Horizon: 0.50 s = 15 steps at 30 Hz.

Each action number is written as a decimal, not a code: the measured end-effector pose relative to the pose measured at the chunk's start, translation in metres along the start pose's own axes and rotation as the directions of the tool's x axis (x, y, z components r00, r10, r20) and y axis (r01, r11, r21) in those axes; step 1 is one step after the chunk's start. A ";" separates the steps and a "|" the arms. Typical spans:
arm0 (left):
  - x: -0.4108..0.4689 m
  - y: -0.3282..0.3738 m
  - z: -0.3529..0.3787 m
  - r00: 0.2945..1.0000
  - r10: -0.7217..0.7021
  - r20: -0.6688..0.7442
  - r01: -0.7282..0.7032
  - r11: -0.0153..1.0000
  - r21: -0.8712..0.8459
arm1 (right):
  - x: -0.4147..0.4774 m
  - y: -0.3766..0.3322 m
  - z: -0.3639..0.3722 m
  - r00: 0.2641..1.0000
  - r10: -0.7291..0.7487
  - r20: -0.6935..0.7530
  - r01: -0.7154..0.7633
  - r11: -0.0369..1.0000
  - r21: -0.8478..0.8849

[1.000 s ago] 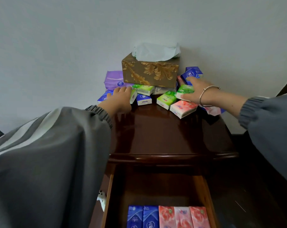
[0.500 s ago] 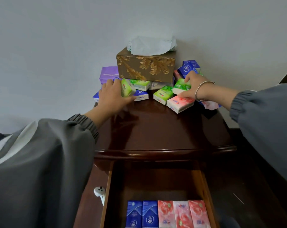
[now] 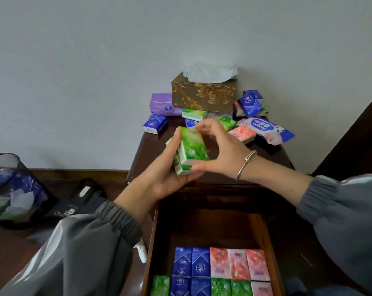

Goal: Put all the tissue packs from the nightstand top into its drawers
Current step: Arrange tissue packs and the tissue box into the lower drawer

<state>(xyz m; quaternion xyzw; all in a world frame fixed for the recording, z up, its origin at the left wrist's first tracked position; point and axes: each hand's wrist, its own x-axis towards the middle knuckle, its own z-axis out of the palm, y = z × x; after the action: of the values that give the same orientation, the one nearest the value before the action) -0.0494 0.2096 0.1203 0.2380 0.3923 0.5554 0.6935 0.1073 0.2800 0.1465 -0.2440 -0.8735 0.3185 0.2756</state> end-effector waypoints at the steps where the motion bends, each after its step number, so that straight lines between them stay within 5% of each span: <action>1: -0.008 -0.003 -0.002 0.999 -0.021 0.028 0.022 0.999 -0.040 | -0.003 -0.007 0.006 1.000 0.001 0.019 -0.001 1.000 0.002; 4: -0.025 -0.007 -0.014 0.999 -0.014 0.033 0.018 0.993 -0.120 | -0.005 -0.020 0.020 0.998 -0.036 0.047 0.039 0.997 -0.072; 10: -0.038 -0.003 -0.040 0.975 0.095 -0.199 -0.108 0.993 -0.053 | 0.012 -0.019 0.038 0.984 -0.014 0.177 0.059 0.967 -0.247; 15: -0.016 0.011 -0.060 0.906 0.196 -0.374 -0.220 0.975 -0.021 | 0.053 0.023 0.008 0.977 -0.056 -0.208 -0.044 0.894 -0.446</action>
<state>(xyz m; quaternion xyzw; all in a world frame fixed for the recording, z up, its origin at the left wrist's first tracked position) -0.1061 0.1911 0.0985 0.1479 0.4704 0.6731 0.5512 0.0694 0.3237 0.1430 -0.3313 -0.8890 0.0797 0.3059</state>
